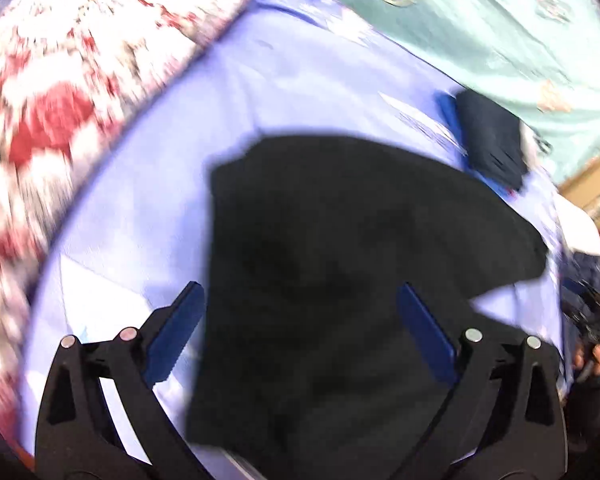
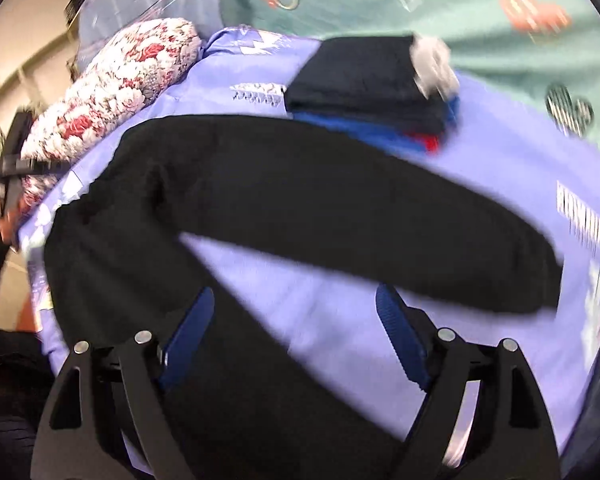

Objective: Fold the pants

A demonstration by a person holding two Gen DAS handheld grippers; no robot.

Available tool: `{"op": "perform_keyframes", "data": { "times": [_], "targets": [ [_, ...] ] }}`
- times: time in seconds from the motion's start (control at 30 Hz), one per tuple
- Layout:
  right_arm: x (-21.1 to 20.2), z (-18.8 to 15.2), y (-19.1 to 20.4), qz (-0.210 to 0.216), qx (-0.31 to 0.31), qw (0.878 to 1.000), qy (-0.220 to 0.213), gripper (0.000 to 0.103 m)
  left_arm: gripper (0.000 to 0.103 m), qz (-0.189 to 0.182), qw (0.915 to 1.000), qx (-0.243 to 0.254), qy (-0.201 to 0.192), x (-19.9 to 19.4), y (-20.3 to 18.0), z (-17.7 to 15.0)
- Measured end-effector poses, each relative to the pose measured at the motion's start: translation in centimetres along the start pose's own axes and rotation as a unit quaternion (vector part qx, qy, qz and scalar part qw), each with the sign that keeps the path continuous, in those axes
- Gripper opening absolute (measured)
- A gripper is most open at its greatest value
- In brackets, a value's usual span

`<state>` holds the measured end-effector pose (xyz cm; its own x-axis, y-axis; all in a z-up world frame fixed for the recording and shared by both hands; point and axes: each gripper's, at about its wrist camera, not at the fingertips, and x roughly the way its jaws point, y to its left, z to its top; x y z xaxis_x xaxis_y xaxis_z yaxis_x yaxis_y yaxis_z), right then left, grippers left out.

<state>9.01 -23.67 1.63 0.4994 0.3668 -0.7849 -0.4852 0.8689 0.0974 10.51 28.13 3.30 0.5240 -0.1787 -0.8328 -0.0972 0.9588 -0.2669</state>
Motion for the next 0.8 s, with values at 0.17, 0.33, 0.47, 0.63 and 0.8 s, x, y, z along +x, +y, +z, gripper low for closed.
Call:
{"op": "perform_keyframes", "data": {
  "times": [0.17,0.33,0.47,0.63,0.8],
  "targets": [
    [3.1,4.3,-1.1,0.021,0.013,1.000,0.007,0.083,0.098,0.034,0.9994,-0.005,0.008,5.8,3.6,6.7],
    [5.5,4.2,-0.8,0.034,0.000,0.999,0.031,0.083,0.097,0.021,0.9988,0.031,0.033,11.0,2.7,8.9],
    [6.2,3.8,-0.7,0.035,-0.014,0.999,0.037,0.083,0.067,-0.004,0.9921,0.120,0.035,11.3,-0.1,8.1],
    [7.2,5.1,-1.7,0.027,-0.017,0.999,0.030,0.083,0.014,-0.003,0.9852,0.164,0.049,10.1,-2.0,6.9],
    [9.4,9.5,-2.1,0.004,-0.078,0.997,0.013,0.083,0.008,-0.028,0.9835,0.177,0.020,6.6,-2.7,5.9]
  ]
}}
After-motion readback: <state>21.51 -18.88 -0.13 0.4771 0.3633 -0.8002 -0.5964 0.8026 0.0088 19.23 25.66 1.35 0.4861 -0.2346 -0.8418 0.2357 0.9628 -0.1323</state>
